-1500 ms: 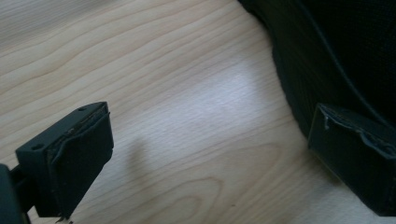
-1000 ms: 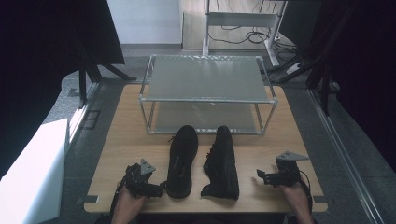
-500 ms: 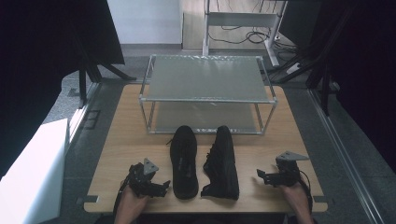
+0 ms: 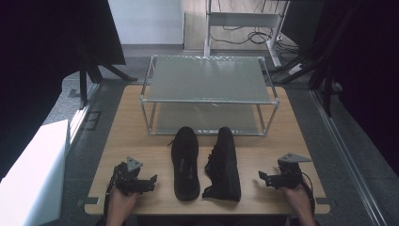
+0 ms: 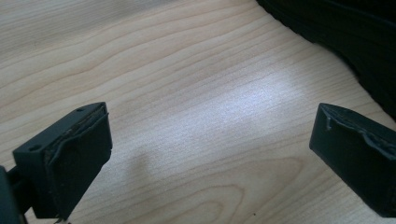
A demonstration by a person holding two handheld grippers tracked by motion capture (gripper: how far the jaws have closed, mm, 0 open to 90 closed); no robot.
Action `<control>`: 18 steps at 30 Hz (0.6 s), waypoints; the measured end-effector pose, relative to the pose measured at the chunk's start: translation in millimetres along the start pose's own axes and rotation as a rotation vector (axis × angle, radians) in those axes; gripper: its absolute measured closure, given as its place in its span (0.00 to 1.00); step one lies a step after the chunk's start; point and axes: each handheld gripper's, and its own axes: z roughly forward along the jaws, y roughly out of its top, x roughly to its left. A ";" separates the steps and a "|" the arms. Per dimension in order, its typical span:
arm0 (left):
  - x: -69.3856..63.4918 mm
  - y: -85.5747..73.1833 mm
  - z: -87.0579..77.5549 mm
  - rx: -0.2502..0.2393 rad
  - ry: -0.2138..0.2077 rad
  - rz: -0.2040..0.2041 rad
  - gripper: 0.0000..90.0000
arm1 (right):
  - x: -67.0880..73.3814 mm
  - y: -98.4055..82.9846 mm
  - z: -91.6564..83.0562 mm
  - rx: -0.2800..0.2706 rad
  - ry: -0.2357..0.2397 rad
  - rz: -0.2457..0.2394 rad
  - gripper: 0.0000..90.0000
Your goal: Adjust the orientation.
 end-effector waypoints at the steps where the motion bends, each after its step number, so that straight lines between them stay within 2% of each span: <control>1: 0.0 0.0 0.0 0.000 0.000 0.000 0.00 | 0.0 0.0 0.0 0.000 0.000 0.000 0.01; 8: -2.5 0.1 0.8 0.004 0.012 0.017 0.00 | 6.8 5.2 -3.1 -0.023 0.011 -0.002 0.00; 18: 2.3 -1.0 0.8 0.010 0.019 0.005 0.00 | 29.2 25.6 -11.3 -0.062 0.053 -0.040 0.00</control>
